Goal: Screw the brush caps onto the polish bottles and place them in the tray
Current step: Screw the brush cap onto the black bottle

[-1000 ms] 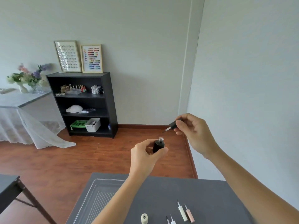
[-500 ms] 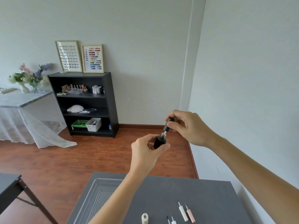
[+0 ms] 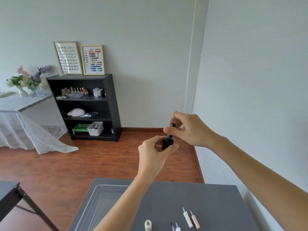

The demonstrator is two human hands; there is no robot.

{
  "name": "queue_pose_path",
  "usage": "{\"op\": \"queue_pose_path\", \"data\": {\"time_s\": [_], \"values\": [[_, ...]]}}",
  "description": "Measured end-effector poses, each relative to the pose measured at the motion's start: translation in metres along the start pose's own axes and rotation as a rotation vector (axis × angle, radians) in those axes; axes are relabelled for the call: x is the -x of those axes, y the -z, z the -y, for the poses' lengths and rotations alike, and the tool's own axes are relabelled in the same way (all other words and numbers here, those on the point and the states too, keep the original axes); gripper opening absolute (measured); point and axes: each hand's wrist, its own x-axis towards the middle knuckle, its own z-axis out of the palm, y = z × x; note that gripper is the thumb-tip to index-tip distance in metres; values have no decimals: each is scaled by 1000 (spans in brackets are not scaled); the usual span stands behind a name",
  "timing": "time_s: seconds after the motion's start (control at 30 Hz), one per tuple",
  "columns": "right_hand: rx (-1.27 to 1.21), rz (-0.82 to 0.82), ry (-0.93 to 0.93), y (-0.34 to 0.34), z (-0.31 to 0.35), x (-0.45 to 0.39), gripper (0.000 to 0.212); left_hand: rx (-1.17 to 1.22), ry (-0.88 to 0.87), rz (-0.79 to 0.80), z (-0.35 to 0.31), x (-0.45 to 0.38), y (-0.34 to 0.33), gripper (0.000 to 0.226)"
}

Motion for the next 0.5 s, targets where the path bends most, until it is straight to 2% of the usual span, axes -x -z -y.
{"op": "queue_pose_path", "data": {"time_s": [0.13, 0.2, 0.3, 0.33, 0.43, 0.5], "values": [[-204, 140, 36, 13, -1, 1, 31, 18, 15, -2, -2, -4, -2, 16], [-163, 88, 45, 14, 0, 0, 28, 14, 16, -5, -2, -5, -3, 16], [-127, -12, 35, 14, 0, -2, 7, 12, 17, -8, -1, -5, -6, 14], [-127, -28, 26, 13, 1, -3, 9, 18, 17, -8, -1, -5, -7, 13], [-53, -49, -14, 7, 2, -5, 35, 22, 21, -3, 0, -5, -10, 14], [6, -54, -20, 2, 2, -7, 44, 13, 21, 9, 0, -4, -11, 14]]}}
